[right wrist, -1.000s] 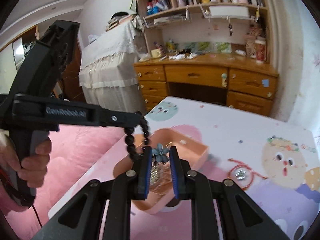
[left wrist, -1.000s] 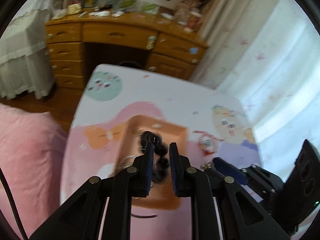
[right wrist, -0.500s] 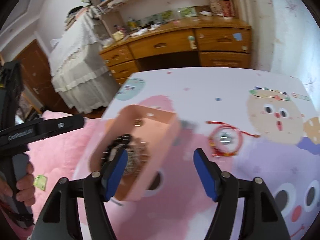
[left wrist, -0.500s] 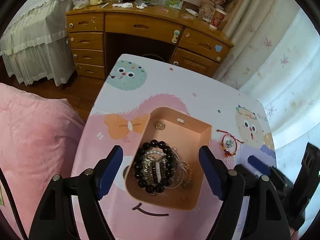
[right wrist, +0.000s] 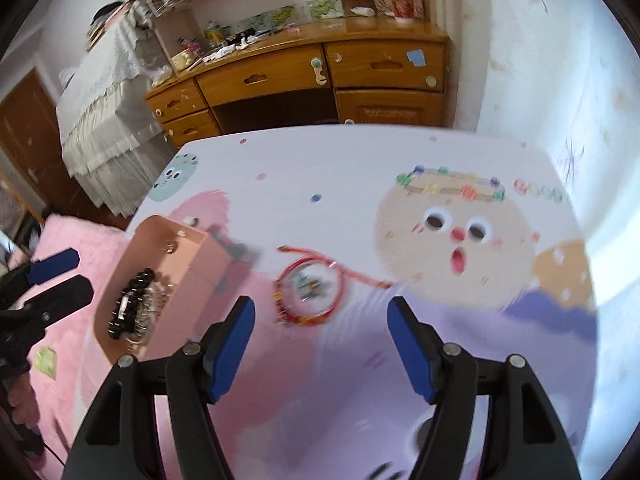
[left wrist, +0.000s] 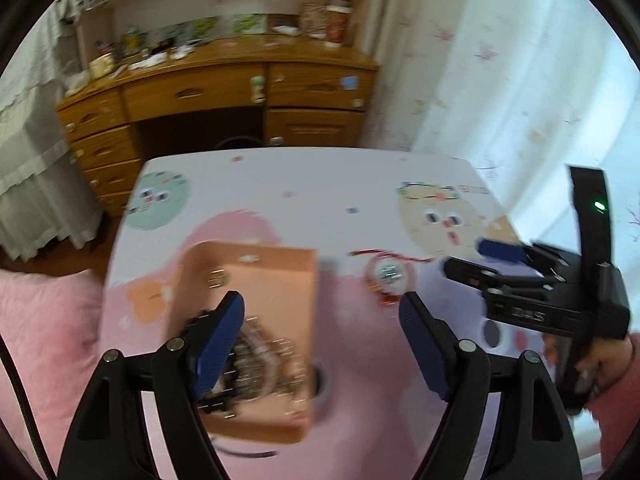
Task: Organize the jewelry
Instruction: 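Lower the right gripper onto the red string bracelet and close it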
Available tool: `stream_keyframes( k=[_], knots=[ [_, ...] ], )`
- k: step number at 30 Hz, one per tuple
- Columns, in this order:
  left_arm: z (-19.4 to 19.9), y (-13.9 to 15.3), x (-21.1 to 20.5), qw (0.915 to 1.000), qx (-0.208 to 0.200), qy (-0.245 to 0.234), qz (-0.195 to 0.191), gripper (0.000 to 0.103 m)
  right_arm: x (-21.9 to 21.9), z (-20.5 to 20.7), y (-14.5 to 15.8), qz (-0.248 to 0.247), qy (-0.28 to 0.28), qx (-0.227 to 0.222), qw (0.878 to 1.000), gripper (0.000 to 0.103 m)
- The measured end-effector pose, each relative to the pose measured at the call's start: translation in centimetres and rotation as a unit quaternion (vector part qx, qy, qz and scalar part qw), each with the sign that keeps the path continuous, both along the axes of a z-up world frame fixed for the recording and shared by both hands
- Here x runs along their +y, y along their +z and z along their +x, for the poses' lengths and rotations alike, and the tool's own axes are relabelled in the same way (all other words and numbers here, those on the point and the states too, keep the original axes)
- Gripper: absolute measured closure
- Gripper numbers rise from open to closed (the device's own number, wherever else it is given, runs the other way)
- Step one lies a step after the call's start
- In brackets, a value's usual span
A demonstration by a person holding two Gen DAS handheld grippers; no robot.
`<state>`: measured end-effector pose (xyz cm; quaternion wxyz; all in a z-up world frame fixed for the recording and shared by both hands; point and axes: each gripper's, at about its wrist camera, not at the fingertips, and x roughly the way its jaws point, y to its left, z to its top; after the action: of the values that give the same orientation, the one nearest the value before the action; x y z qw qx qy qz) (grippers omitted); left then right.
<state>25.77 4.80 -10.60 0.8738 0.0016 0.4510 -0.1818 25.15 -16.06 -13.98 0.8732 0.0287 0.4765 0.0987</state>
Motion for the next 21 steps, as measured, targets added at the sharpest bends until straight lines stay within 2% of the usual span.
stream_keyframes(
  k=[4, 8, 14, 17, 21],
  knots=[
    [-0.7, -0.4, -3.7, 0.9997, -0.009, -0.023, -0.006, 0.017, -0.2, 1.5, 1.2, -0.062, 0.084, -0.041, 0.994, 0.034],
    [-1.3, -1.9, -7.0, 0.9992, -0.008, -0.038, -0.003, 0.016, -0.4, 2.9, 1.8, -0.076, 0.188, -0.065, 0.977, 0.034],
    [-1.0, -5.8, -10.4, 0.9993, -0.022, 0.011, 0.03, 0.016, 0.2, 4.4, 0.4, -0.093, 0.324, -0.065, 0.939, 0.034],
    [0.0, -8.3, -11.3, 0.9989, 0.001, 0.033, 0.034, 0.016, 0.2, 4.8, -0.7, -0.062, 0.366, -0.05, 0.927, 0.035],
    [0.8, -10.4, -11.6, 0.9972, -0.005, 0.053, 0.052, 0.016, 0.7, 4.9, -2.4, -0.048, 0.41, -0.027, 0.91, 0.053]
  ],
)
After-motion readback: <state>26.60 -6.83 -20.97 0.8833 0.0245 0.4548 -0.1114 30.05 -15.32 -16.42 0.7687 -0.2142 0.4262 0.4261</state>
